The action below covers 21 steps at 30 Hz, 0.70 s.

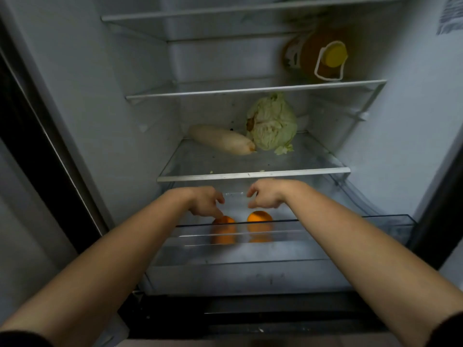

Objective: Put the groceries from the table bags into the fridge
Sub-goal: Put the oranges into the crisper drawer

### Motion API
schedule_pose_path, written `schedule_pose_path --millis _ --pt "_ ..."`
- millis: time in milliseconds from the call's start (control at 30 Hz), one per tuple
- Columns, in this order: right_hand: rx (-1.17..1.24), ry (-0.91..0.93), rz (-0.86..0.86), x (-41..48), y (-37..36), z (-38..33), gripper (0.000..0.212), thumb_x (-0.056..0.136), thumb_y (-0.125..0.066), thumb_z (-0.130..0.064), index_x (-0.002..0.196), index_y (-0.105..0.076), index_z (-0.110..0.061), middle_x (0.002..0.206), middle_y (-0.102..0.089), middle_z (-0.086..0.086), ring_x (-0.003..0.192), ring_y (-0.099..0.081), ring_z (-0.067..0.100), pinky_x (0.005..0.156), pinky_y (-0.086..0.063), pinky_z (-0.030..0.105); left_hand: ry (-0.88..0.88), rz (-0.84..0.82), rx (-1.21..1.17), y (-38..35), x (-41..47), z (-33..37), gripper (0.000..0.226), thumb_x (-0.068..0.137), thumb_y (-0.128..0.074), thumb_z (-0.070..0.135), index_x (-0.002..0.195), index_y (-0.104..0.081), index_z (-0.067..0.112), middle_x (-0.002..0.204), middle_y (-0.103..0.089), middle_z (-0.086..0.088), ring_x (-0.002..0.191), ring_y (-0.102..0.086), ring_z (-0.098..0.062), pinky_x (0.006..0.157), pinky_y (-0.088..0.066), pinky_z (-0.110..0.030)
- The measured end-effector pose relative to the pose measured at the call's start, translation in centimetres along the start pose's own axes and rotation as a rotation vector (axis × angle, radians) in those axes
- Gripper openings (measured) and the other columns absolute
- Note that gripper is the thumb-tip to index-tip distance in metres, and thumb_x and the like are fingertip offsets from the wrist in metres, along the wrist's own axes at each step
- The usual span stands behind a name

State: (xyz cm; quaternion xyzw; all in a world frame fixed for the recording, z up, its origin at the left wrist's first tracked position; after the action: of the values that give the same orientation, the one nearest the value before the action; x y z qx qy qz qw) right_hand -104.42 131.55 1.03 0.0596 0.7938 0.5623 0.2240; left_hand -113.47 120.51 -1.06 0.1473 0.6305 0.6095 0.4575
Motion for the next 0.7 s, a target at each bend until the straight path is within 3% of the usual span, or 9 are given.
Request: schedule_pose_path --millis 133,233,367,533,700 --pt "-0.040 0.108 0.374 -2.4 4.7 -1.0 0.036 0.098 -0.051 -0.047 0.120 -0.068 -0.025 0.123 -0.066 0.006 0.110 -0.060 0.028 0.087 -0.052 0.039 -0.016 0.501 0.044 5.7 -4.1 -1.1 0.036 0.096 -0.055 0.041 0.125 -0.063 0.021 0.123 -0.067 -0.009 0.111 -0.061 -0.030 0.091 -0.049 -0.033" --pt "0.006 0.194 0.648 -4.9 7.2 -2.5 0.038 0.100 -0.044 -0.049 0.123 -0.065 -0.027 0.123 -0.064 0.006 0.111 -0.059 0.031 0.079 -0.047 0.038 0.042 0.837 -0.005 7.7 -8.7 -2.1 0.045 0.099 -0.041 0.049 0.126 -0.060 0.018 0.125 -0.061 -0.015 0.116 -0.056 -0.036 0.095 -0.048 -0.044" --pt "0.004 0.273 0.802 -6.7 7.9 -4.3 0.052 0.102 -0.040 -0.050 0.144 -0.047 -0.020 0.150 -0.042 0.011 0.136 -0.039 0.031 0.101 -0.043 0.045 0.089 1.217 -0.042 7.7 -15.7 -2.1 0.062 0.097 -0.030 0.054 0.142 -0.048 0.015 0.148 -0.043 -0.019 0.134 -0.041 -0.037 0.106 -0.039 -0.048" --pt "0.037 0.258 0.900 -10.8 7.1 -5.5 0.060 0.101 -0.038 -0.051 0.153 -0.033 -0.022 0.164 -0.018 0.014 0.150 -0.018 0.032 0.116 -0.030 0.052 0.111 1.294 0.076 4.8 -21.8 -0.7 0.061 0.099 -0.035 0.049 0.144 -0.046 0.010 0.152 -0.037 -0.022 0.139 -0.036 -0.038 0.110 -0.033 -0.050" --pt "0.082 0.275 1.035 -18.3 2.9 -9.2 0.059 0.100 -0.043 -0.048 0.151 -0.037 -0.018 0.163 -0.020 0.015 0.149 -0.019 0.033 0.114 -0.029 0.052 0.077 1.317 0.136 0.4 -30.2 -0.4 0.056 0.098 -0.040 0.046 0.139 -0.052 0.010 0.147 -0.045 -0.020 0.132 -0.045 -0.039 0.101 -0.043 -0.051"
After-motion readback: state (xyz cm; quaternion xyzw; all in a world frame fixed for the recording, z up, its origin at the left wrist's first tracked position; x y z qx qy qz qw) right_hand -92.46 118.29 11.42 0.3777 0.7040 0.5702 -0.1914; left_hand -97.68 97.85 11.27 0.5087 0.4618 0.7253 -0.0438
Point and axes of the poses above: each hand's wrist, its own x-axis towards the middle knuckle, its own y-axis out of the back of the hand, z = x × y, the point moved 10 cm from there along x, towards the middle knuckle
